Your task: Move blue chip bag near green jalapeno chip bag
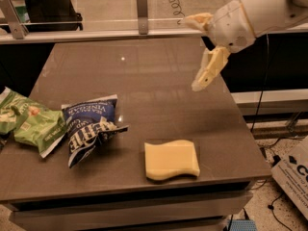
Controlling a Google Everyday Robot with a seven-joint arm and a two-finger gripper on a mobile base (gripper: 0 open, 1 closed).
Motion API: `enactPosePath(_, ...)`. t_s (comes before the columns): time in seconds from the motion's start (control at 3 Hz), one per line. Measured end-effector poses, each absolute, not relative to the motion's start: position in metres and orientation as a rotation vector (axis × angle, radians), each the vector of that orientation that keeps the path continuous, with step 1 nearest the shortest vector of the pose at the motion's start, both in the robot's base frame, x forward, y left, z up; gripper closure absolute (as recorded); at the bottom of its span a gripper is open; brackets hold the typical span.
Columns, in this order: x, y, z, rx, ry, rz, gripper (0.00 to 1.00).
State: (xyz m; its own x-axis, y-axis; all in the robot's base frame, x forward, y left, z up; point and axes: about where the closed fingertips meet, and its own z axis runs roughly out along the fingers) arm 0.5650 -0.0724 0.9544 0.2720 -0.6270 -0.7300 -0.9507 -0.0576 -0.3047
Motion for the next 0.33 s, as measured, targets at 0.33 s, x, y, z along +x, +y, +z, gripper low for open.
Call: enactPosePath(0.33,0.566,-0.0787,0.9559,-1.762,1.449,0.519,0.0)
